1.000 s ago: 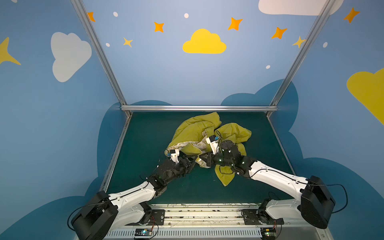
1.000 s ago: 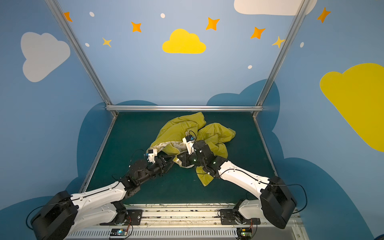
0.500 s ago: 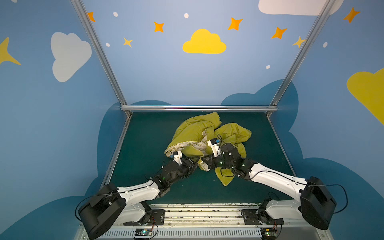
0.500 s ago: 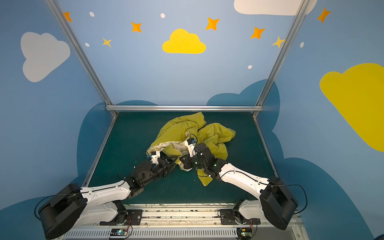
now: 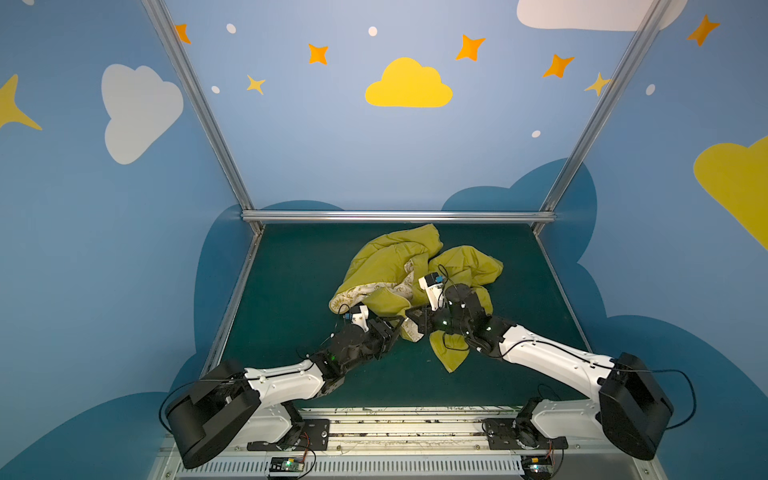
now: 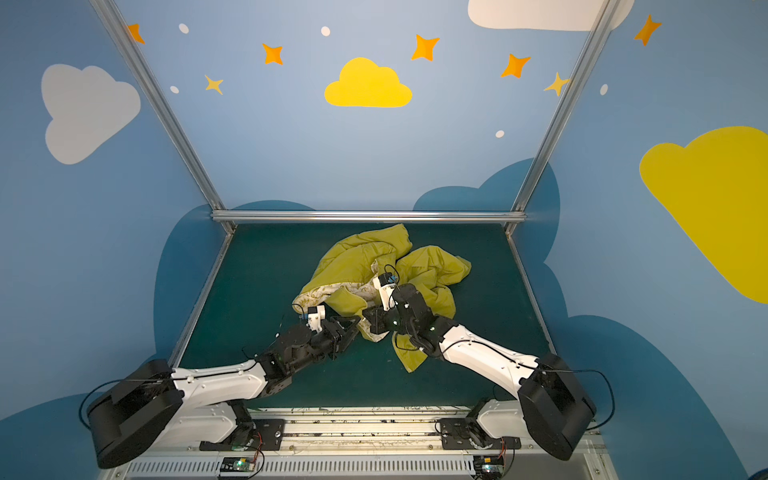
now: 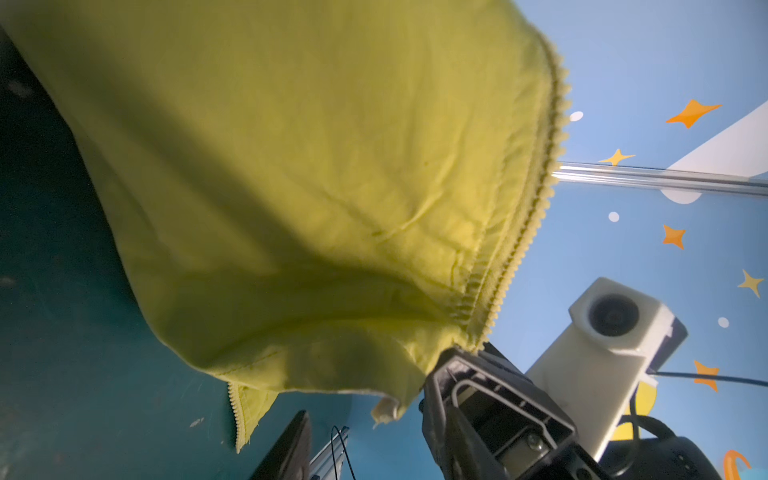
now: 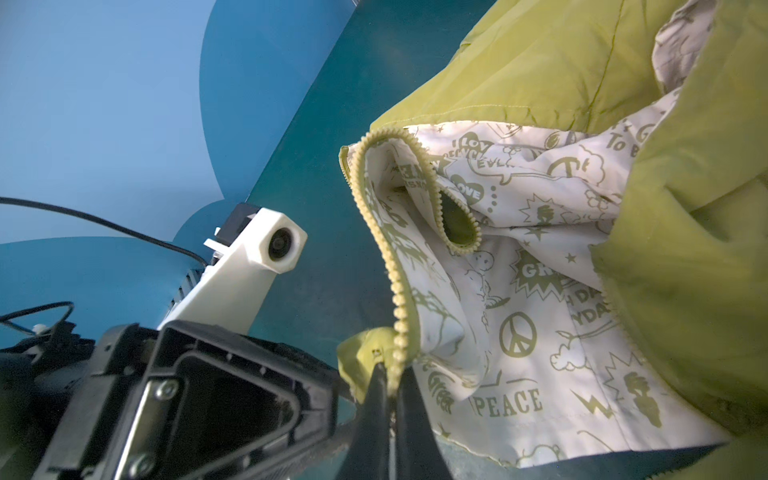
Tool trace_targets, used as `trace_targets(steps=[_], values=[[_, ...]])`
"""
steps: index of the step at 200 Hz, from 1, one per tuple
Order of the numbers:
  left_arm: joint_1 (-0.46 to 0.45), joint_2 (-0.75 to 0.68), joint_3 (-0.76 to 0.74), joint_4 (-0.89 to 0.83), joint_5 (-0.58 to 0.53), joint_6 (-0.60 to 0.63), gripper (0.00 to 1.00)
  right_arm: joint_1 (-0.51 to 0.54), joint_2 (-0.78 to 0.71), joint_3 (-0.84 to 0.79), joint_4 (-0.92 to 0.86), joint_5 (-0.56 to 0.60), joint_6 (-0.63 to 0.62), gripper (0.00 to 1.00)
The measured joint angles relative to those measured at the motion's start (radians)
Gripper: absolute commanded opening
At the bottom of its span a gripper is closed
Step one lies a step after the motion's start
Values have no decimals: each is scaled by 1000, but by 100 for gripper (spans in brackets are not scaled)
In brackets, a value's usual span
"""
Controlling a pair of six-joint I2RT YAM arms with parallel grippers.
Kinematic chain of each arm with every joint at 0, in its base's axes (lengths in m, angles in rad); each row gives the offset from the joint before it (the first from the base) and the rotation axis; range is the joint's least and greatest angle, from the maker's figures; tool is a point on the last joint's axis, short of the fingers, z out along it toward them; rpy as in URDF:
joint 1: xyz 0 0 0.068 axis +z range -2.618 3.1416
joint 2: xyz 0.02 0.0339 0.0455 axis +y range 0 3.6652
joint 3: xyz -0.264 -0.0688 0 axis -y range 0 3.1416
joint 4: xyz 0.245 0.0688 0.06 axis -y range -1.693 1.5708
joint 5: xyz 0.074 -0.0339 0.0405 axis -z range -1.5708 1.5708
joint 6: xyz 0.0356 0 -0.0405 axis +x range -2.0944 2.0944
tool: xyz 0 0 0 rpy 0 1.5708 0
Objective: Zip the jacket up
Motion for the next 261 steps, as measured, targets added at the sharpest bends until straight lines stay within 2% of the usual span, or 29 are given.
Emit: trace_targets(steps=[69,131,165,189,214,231,249,261], values=[[0,100,49,62,-16,1,41,0,-39,-53,24,-22,34,0],[2,114,49,68,-20,26,38,-2,-73,-84,24,-37,35,0],[3,114,51,61,-19,54,30,-3,-66,-83,24,-68,34,0],[4,114,60,50,-12,72,16,-5,-55,-83,23,-75,33,0],[11,114,62,49,-8,79,11,-8,-50,-83,11,-73,29,0],[19,112,62,46,-4,84,3,-8,-50,-76,-17,-69,23,0],[25,97,62,22,-2,103,3,-8,-51,-46,-74,-60,12,30],[29,82,62,0,0,117,3,-8,-60,-24,-129,-50,-3,42]])
